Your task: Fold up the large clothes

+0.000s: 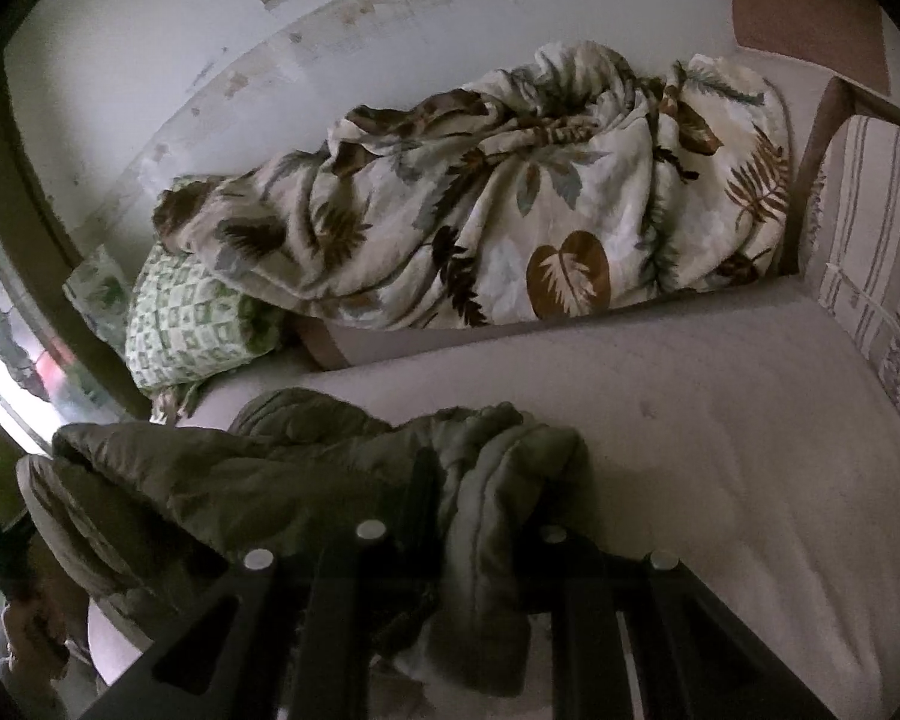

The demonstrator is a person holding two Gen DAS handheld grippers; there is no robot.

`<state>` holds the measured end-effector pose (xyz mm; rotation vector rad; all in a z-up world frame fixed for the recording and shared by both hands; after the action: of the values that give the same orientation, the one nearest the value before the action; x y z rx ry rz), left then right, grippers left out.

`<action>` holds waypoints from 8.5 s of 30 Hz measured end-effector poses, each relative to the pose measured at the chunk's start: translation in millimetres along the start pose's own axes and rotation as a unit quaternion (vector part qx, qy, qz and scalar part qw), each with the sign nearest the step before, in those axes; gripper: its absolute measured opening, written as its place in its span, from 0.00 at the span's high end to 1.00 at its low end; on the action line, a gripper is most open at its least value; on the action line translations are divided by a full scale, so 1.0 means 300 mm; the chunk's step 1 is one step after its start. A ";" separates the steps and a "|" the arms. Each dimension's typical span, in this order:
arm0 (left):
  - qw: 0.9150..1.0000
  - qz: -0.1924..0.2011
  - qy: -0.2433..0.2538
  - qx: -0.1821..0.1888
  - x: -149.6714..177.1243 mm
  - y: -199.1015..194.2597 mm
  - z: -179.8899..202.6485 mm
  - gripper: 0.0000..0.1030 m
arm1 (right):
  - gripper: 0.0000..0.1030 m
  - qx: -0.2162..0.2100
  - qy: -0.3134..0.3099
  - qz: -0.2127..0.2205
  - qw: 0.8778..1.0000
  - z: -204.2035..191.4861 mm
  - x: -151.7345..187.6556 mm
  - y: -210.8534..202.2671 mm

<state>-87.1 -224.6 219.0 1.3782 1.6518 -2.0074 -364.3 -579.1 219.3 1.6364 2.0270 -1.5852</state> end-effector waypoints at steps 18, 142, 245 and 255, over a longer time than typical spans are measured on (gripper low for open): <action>0.993 -0.097 0.031 -0.053 0.060 0.590 0.113 0.82 | 0.84 0.048 0.082 -0.086 0.992 0.253 -0.025 0.567; 0.980 -0.111 0.140 -0.094 0.085 0.449 0.366 0.00 | 0.00 0.069 -0.013 -0.124 0.990 -0.008 0.167 0.510; 0.977 -0.177 0.116 0.034 0.232 0.311 0.112 0.72 | 0.72 -0.038 0.004 -0.170 0.985 0.027 0.232 0.297; 0.983 -0.127 0.127 0.042 0.162 0.121 0.113 0.75 | 0.73 -0.046 -0.017 -0.144 0.988 0.017 0.184 0.179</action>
<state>-107.5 -247.7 156.7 1.5814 1.9612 -2.1304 -349.3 -552.4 148.4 1.3241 2.3664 -1.5587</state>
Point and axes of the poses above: each gripper's, at about its wrist camera, not at the fingertips, and y roughly the way its jaws point, z to its right, x to its underside, the point moved 2 cm from there along y, roughly the way its jaws point, and after that the axes turned 12 degrees about -x, right-handed, at the moved point
